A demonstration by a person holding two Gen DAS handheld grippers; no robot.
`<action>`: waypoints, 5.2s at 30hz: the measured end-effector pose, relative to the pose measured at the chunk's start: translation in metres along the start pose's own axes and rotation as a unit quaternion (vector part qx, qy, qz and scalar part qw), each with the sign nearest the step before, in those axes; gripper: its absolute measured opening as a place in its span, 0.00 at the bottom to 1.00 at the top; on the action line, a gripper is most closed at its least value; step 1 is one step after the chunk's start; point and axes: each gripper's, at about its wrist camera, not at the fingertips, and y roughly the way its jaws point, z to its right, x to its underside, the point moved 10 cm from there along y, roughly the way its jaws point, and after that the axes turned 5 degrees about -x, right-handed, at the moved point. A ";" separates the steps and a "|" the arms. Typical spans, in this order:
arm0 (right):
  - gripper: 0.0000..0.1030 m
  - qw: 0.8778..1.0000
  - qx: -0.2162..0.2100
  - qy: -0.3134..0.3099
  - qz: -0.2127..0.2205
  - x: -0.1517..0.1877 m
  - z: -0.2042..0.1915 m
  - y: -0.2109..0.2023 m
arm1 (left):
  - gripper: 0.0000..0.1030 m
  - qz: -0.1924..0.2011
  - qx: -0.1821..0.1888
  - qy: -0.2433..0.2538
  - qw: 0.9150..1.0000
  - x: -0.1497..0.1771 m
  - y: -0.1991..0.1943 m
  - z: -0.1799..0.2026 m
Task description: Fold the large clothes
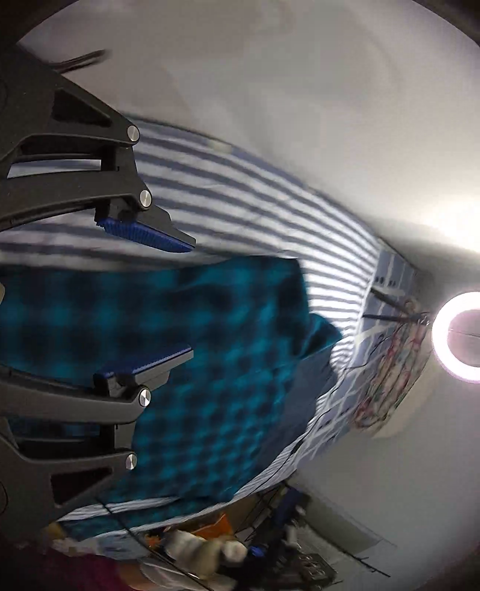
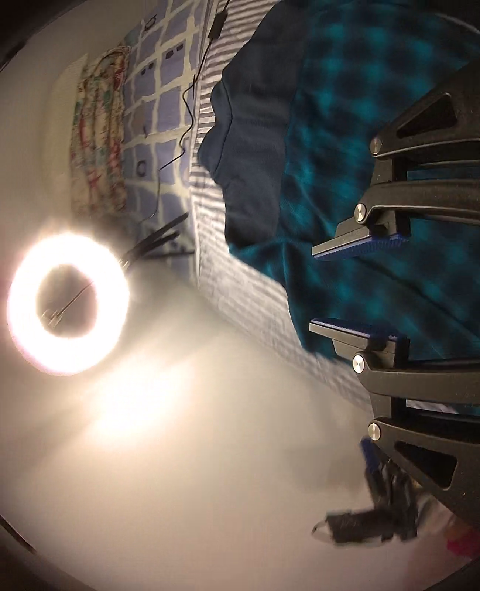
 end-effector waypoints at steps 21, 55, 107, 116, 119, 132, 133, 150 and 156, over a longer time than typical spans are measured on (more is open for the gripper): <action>0.30 0.981 -0.168 -0.083 -0.041 0.252 -0.141 -0.144 | 0.55 -0.115 0.054 -0.129 0.984 0.212 -0.029 -0.023; 0.31 0.982 -0.077 -0.173 -0.013 0.221 -0.200 -0.250 | 0.26 -0.118 0.035 -0.123 0.985 0.195 0.019 -0.019; 0.17 0.940 0.206 -0.141 -0.234 0.133 -0.070 0.253 | 0.06 0.005 0.050 -0.094 0.994 0.157 -0.029 0.049; 0.05 0.984 0.082 -0.011 -0.158 0.105 -0.059 0.204 | 0.06 0.018 0.048 -0.036 0.998 0.154 -0.036 0.084; 0.05 0.990 0.050 0.021 -0.130 0.096 -0.050 0.180 | 0.06 0.023 0.049 -0.011 0.998 0.155 -0.039 0.101; 0.05 0.988 -0.030 0.154 -0.009 0.096 0.035 0.072 | 0.06 0.008 0.050 0.106 0.993 0.178 -0.024 0.181; 0.05 0.982 -0.037 0.187 -0.007 0.103 0.051 0.068 | 0.06 0.004 0.049 0.112 0.993 0.182 -0.022 0.185; 0.07 0.973 0.169 0.141 -0.063 0.105 0.134 0.054 | 0.06 -0.055 0.046 0.143 0.987 0.212 0.015 0.205; 0.05 0.971 0.185 0.128 -0.077 0.110 0.138 0.051 | 0.06 -0.066 0.056 0.138 0.987 0.214 0.021 0.209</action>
